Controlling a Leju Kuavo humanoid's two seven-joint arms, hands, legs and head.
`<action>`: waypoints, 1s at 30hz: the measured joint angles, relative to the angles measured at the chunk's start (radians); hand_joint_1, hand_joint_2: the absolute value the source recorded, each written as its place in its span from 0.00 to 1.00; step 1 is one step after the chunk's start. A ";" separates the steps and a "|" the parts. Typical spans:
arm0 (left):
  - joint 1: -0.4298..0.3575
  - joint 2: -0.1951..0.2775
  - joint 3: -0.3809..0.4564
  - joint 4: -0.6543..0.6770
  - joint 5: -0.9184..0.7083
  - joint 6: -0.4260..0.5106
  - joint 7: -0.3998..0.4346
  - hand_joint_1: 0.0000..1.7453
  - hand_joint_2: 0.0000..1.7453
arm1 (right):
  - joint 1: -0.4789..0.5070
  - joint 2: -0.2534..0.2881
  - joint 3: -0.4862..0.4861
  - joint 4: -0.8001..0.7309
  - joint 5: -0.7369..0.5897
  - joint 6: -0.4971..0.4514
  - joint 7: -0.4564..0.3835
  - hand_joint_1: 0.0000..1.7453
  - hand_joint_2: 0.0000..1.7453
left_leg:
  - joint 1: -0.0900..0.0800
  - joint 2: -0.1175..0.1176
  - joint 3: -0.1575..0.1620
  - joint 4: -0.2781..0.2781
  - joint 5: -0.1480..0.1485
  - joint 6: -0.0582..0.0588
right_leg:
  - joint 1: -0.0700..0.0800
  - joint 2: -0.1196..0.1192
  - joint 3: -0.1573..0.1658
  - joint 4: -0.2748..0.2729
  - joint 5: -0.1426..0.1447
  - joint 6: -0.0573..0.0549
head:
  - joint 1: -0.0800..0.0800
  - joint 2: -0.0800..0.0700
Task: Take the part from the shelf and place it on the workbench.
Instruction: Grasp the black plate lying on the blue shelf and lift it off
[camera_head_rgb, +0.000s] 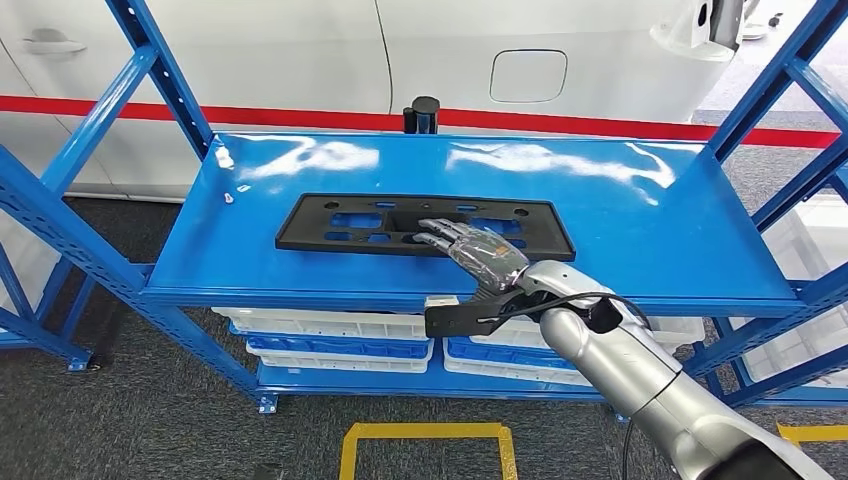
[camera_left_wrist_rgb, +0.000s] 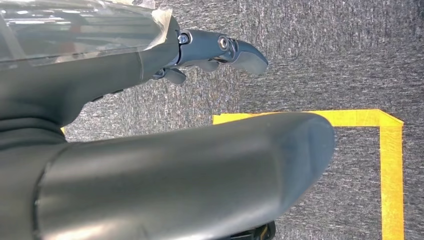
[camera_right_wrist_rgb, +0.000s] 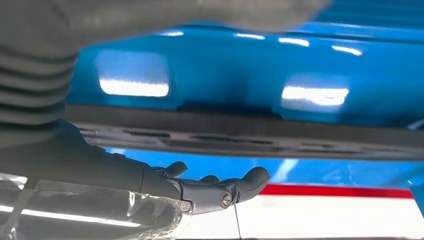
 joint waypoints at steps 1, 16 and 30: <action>0.000 0.000 0.000 0.000 0.000 0.000 0.000 0.00 0.00 | 0.000 0.000 0.001 0.005 0.000 0.000 0.000 0.00 1.00 | 0.000 0.000 0.000 0.000 0.000 0.000 | 0.000 0.000 0.000 0.000 0.000 0.000 | 0.000 0.000; 0.002 0.000 -0.003 0.000 0.023 0.014 -0.001 0.00 0.00 | -0.032 0.002 0.019 0.121 0.057 -0.035 0.057 0.00 1.00 | 0.000 0.000 0.000 0.000 0.000 0.000 | 0.000 0.000 0.000 0.000 0.000 0.000 | 0.000 0.000; 0.002 -0.002 -0.029 0.000 0.031 0.007 -0.004 0.00 0.00 | -0.061 0.025 0.013 0.316 0.211 -0.163 0.064 0.00 1.00 | 0.000 -0.001 0.015 -0.001 -0.003 0.003 | 0.000 0.000 0.005 -0.001 -0.008 0.000 | 0.000 0.000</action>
